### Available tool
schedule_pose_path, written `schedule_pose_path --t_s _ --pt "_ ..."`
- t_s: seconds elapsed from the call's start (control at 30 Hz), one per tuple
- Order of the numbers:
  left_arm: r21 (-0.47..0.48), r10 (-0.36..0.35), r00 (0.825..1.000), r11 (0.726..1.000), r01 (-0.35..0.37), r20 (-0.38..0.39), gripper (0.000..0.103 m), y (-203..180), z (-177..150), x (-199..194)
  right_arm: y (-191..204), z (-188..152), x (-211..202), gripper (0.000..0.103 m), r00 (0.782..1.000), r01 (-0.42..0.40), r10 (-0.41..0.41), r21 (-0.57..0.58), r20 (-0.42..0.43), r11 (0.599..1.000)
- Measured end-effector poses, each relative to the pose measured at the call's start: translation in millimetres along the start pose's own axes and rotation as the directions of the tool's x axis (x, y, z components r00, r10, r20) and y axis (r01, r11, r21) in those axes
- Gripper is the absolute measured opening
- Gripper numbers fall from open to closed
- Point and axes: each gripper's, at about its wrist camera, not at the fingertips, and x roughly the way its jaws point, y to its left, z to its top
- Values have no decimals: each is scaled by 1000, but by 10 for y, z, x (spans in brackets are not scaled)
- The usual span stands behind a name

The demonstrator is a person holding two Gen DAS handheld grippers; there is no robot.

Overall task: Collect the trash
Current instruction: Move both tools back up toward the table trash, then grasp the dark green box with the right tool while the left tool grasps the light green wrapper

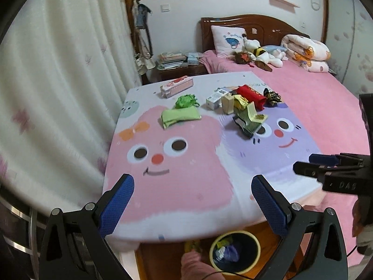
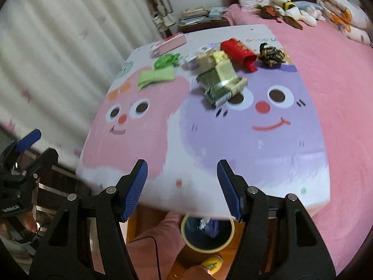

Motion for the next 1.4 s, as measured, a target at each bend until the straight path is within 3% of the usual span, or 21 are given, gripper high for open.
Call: schedule_pose_path --t_s 0.3,0.43,0.57,0.7,0.83,0.9,0.93,1.0,1.03,1.1,1.27,1.37,1.4 --pt "119 -74 996 990 79 -51 102 572 1056 1156 -120 985 686 59 996 83 -78 187 -33 979" --pt "153 -101 991 982 115 -93 102 831 1560 1799 -188 1416 1178 59 987 152 -131 283 -94 947" --pt "176 -112 982 975 138 -150 102 996 1840 2368 -296 1649 1626 59 969 236 -192 342 -158 910" --pt "201 -140 963 961 188 -232 102 1092 1944 2994 -392 1794 2022 59 931 352 -286 355 -226 866" --pt "242 -159 935 940 242 -317 102 1042 1884 3491 -440 1824 2341 58 872 473 -381 324 -307 819" --pt "273 -170 922 922 273 -347 102 935 1799 3659 -439 1816 2419 56 851 507 -414 306 -322 806" --pt "285 -171 917 916 282 -360 102 901 1775 3736 -414 1814 2455 54 827 547 -460 277 -322 790" --pt "311 -170 906 901 302 -388 102 776 1711 3884 -385 1821 2488 46 813 570 -487 260 -320 780" --pt "319 -167 902 897 307 -398 102 751 1696 3943 -376 1813 2473 42 812 574 -494 267 -311 774" --pt "336 -155 892 888 314 -424 102 691 1663 4097 -374 1803 2436 22 816 571 -497 278 -296 772" --pt "317 -131 879 900 299 -458 100 661 1631 4311 -414 1710 2241 21 866 496 -426 347 -261 796" --pt "291 -158 861 899 327 -483 85 664 1573 4391 -453 1640 2060 21 896 442 -375 391 -238 807" --pt "290 -163 857 896 336 -489 72 658 1548 4405 -456 1612 2002 21 907 420 -355 407 -228 811"
